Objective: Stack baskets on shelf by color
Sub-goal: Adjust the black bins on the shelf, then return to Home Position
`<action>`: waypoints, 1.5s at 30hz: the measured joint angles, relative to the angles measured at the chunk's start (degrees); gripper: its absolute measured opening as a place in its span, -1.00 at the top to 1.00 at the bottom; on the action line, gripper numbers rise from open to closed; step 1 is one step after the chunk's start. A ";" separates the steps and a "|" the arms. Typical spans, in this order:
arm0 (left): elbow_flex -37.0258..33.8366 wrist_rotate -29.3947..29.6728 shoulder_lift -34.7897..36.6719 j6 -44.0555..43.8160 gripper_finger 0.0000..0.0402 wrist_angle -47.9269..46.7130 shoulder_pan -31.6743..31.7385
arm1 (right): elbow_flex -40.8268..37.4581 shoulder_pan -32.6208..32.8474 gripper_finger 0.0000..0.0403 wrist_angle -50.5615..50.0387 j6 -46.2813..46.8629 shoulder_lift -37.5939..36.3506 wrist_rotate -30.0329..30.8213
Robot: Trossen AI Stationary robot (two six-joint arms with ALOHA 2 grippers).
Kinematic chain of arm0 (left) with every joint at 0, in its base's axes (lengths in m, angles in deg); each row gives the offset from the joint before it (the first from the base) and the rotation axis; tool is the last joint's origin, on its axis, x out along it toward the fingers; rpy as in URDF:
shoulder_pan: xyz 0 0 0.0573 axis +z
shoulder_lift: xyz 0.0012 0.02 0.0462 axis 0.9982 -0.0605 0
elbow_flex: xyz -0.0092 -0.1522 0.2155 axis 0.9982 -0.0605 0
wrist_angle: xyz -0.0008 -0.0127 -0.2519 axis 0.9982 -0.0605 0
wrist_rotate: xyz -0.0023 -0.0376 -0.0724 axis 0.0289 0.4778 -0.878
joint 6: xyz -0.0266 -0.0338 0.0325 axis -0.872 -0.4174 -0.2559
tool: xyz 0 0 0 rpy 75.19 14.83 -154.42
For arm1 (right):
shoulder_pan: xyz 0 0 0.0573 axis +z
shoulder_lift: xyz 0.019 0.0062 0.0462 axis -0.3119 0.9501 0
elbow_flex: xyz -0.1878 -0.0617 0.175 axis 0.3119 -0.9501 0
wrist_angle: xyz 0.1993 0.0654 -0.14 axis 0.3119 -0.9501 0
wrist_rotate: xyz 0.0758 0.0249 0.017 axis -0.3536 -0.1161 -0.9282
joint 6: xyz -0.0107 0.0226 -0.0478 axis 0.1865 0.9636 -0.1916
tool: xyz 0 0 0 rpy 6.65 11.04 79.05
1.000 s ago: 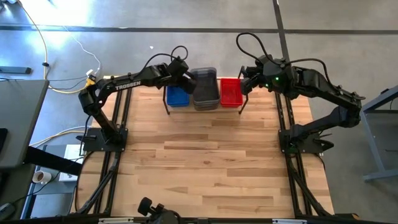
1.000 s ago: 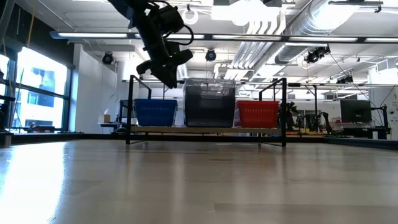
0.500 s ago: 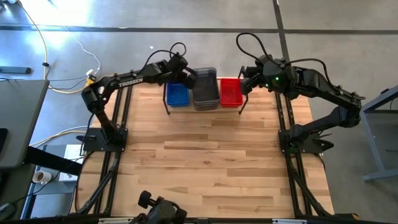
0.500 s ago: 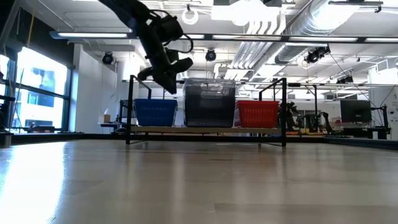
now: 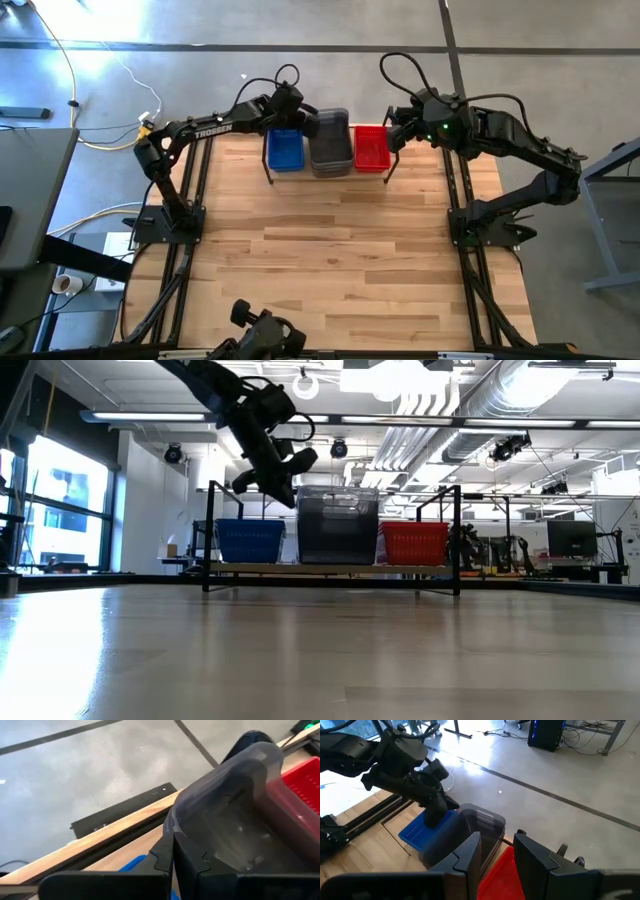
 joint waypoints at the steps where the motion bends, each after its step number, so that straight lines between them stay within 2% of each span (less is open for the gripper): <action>1: 0.00 -0.67 0.01 0.00 0.99 0.28 0.12 | 0.00 0.00 0.51 0.00 0.00 0.00 0.00; 7: -0.01 -1.58 -0.72 -0.16 1.00 0.44 0.25 | 0.00 0.00 0.51 0.00 0.02 0.00 0.00; 12: 0.09 -4.74 -2.64 -1.03 1.00 1.67 0.18 | 0.00 -0.01 0.51 0.00 0.02 0.00 0.00; 20: 0.15 -3.26 -2.24 0.34 1.00 1.09 -0.56 | 0.01 -0.02 0.51 0.00 0.02 0.00 0.00; 30: 7.30 -1.57 -0.33 4.67 1.00 -1.01 -0.73 | 0.00 -0.01 0.51 0.00 -0.01 0.00 0.00; 37: 9.69 -5.79 1.97 7.13 1.00 -1.79 -4.64 | 0.00 0.00 0.51 -0.02 0.02 0.00 0.00; 41: 9.69 -5.94 2.13 8.13 1.00 -3.35 -7.83 | 0.00 0.00 0.51 -0.02 0.02 0.00 -0.01; 43: 9.69 -4.58 2.13 8.83 1.00 -7.01 -9.22 | 0.00 0.00 0.51 -0.02 0.03 0.00 -0.43; 45: 9.69 -0.29 2.13 9.56 1.00 -11.96 -10.44 | 0.00 0.00 0.51 -0.04 0.04 -0.02 -1.52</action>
